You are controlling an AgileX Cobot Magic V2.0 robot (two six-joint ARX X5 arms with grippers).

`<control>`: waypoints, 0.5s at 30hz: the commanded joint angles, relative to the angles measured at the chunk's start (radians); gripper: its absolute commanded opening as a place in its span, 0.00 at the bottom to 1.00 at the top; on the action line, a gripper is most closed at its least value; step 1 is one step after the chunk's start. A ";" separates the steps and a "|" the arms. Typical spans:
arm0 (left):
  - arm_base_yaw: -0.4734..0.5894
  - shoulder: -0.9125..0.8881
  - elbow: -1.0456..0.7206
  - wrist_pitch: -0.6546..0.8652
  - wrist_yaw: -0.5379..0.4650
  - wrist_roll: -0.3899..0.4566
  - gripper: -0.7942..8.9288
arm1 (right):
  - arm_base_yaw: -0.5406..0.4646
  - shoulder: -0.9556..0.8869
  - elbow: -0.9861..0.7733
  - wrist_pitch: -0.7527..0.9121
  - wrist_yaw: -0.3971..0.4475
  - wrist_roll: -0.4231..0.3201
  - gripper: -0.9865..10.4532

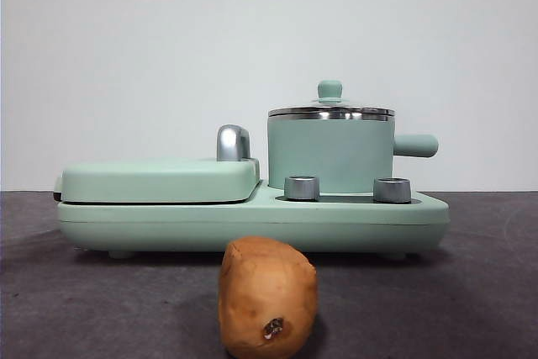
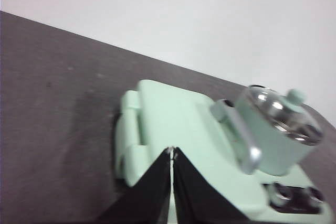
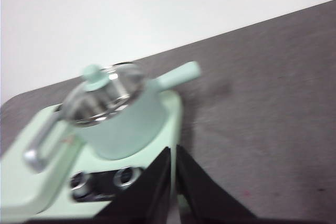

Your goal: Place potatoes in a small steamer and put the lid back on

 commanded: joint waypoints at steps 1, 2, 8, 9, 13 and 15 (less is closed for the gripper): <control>-0.003 0.092 0.101 -0.018 0.058 0.003 0.09 | 0.000 0.079 0.090 -0.056 -0.069 -0.002 0.10; -0.003 0.131 0.137 -0.034 0.087 0.003 0.09 | 0.000 0.109 0.122 -0.076 -0.101 -0.014 0.10; -0.004 0.348 0.326 -0.140 0.280 0.040 0.09 | 0.000 0.256 0.266 -0.132 -0.270 -0.112 0.10; -0.005 0.376 0.351 -0.154 0.307 0.057 0.09 | 0.000 0.275 0.283 -0.138 -0.294 -0.124 0.10; -0.024 0.481 0.446 -0.223 0.410 0.096 0.09 | 0.000 0.346 0.346 -0.164 -0.397 -0.181 0.10; -0.039 0.524 0.486 -0.251 0.445 0.117 0.09 | 0.000 0.368 0.365 -0.172 -0.430 -0.208 0.10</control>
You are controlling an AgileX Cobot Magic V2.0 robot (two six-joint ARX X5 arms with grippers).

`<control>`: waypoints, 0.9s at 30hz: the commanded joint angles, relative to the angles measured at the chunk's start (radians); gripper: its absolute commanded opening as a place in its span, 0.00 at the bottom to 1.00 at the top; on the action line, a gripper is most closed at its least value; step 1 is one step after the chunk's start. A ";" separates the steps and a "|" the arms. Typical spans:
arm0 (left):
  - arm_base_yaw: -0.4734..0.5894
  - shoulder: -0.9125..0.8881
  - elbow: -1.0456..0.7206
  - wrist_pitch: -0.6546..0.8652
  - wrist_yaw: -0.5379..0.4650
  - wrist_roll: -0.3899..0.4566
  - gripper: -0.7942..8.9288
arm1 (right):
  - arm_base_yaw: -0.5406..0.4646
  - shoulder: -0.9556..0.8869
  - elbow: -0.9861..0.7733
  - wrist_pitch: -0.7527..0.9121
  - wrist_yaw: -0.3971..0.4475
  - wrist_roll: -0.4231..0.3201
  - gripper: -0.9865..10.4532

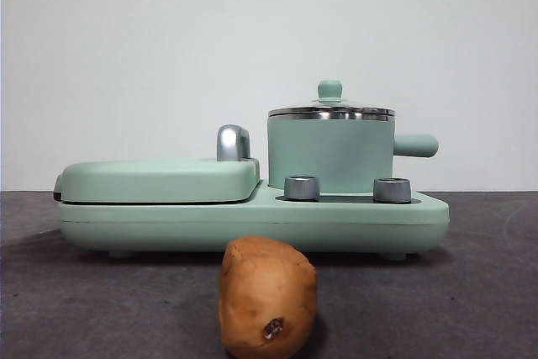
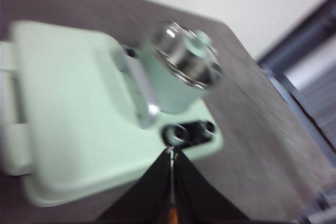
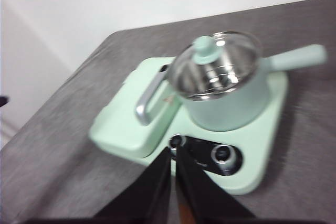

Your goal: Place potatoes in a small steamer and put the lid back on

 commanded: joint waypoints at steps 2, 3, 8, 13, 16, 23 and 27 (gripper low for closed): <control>-0.031 0.068 0.078 -0.031 0.052 0.055 0.09 | 0.001 0.034 0.035 -0.011 -0.049 -0.078 0.10; -0.039 0.079 0.088 -0.033 0.058 0.060 0.09 | 0.001 0.037 0.036 -0.011 -0.051 -0.079 0.10; -0.084 0.123 0.126 -0.035 0.060 0.071 0.16 | 0.000 0.039 0.036 -0.013 -0.068 -0.076 0.10; -0.121 0.172 0.158 -0.036 0.060 0.072 0.40 | 0.001 0.039 0.036 -0.020 -0.068 -0.071 0.31; -0.147 0.221 0.187 -0.036 0.060 0.072 0.54 | 0.001 0.039 0.036 -0.036 -0.068 -0.071 0.49; -0.225 0.375 0.305 -0.035 0.058 0.091 0.60 | 0.001 0.039 0.036 -0.056 -0.068 -0.070 0.52; -0.276 0.492 0.410 -0.037 0.055 0.106 0.60 | 0.001 0.039 0.036 -0.056 -0.068 -0.061 0.52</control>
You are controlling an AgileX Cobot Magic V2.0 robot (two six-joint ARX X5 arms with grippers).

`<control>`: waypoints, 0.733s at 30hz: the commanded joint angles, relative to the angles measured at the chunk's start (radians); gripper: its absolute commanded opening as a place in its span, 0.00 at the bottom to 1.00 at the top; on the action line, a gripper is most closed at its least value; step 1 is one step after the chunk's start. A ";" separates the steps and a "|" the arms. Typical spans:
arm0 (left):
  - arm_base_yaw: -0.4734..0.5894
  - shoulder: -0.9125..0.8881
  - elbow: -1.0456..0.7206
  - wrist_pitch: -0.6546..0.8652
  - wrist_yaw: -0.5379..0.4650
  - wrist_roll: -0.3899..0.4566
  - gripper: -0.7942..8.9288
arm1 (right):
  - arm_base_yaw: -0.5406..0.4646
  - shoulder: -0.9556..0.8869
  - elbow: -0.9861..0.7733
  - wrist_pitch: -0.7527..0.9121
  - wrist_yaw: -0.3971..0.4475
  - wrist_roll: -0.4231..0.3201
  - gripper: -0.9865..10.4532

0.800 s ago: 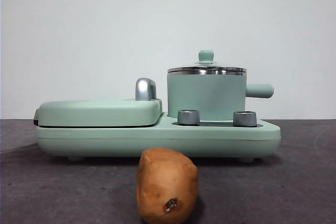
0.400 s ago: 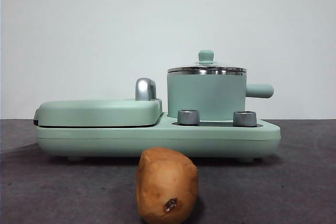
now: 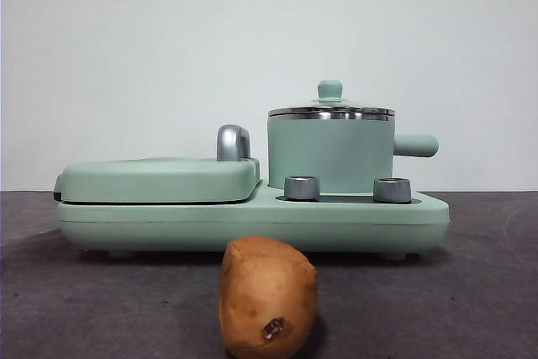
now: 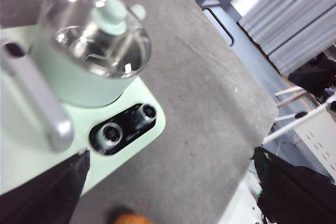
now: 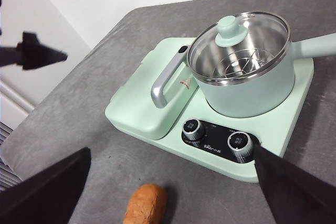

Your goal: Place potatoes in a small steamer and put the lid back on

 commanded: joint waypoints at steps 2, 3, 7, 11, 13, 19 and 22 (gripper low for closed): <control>-0.047 0.131 0.136 0.003 -0.008 0.027 0.60 | 0.001 0.003 0.019 0.006 -0.003 0.008 0.52; -0.059 0.167 0.175 -0.002 -0.022 0.028 0.60 | 0.001 0.003 0.019 0.006 -0.003 0.013 0.52; -0.116 0.317 0.346 -0.064 -0.121 0.071 0.60 | 0.001 0.003 0.019 0.006 -0.003 0.019 0.52; -0.174 0.480 0.543 -0.176 -0.278 0.119 0.60 | 0.001 0.003 0.019 0.006 -0.003 0.023 0.52; -0.200 0.558 0.638 -0.217 -0.337 0.125 0.60 | 0.001 0.003 0.019 0.006 -0.003 0.023 0.52; -0.267 0.768 0.884 -0.245 -0.484 0.148 0.60 | 0.001 0.003 0.019 0.006 -0.003 0.022 0.52; -0.292 0.851 0.965 -0.229 -0.531 0.155 0.60 | 0.001 0.003 0.019 0.006 -0.003 0.022 0.52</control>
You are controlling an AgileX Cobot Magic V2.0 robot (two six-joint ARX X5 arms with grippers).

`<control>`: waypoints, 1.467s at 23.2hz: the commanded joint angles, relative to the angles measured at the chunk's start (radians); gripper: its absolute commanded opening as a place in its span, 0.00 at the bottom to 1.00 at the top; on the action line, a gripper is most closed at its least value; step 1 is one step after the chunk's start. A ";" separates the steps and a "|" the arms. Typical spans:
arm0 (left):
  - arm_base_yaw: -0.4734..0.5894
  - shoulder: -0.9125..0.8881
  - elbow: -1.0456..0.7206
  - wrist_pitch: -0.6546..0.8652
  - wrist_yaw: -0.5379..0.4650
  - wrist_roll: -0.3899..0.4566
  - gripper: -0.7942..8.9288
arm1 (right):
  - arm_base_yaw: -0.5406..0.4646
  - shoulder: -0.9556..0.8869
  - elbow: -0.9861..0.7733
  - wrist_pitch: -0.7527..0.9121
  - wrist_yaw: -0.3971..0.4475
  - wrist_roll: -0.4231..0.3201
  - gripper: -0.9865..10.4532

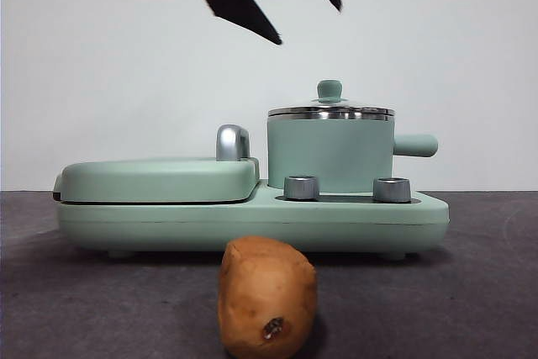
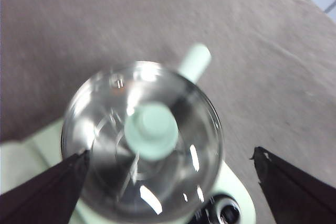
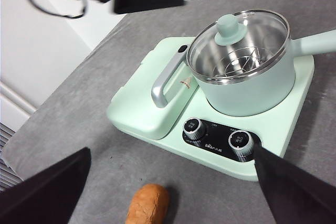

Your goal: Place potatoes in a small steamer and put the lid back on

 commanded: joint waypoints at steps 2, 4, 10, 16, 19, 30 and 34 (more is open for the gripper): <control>-0.033 0.104 0.108 0.017 -0.024 0.025 0.59 | 0.001 0.003 0.019 0.006 -0.004 0.007 0.52; -0.041 0.135 0.120 0.029 -0.033 0.024 0.59 | 0.001 0.003 0.019 0.006 -0.004 0.007 0.52; -0.058 0.208 0.120 0.055 -0.114 0.016 0.59 | 0.001 0.003 0.019 0.006 -0.006 0.007 0.52; -0.066 0.237 0.120 0.058 -0.114 0.019 0.49 | 0.001 0.003 0.019 0.006 -0.006 0.006 0.52; -0.068 0.237 0.120 0.068 -0.131 0.023 0.44 | 0.001 0.003 0.019 0.006 -0.006 0.006 0.52; -0.069 0.239 0.120 0.063 -0.148 0.071 0.36 | 0.001 0.003 0.019 0.006 -0.006 0.007 0.52; -0.072 0.252 0.120 0.061 -0.148 0.074 0.33 | 0.000 0.003 0.019 0.006 -0.006 0.007 0.52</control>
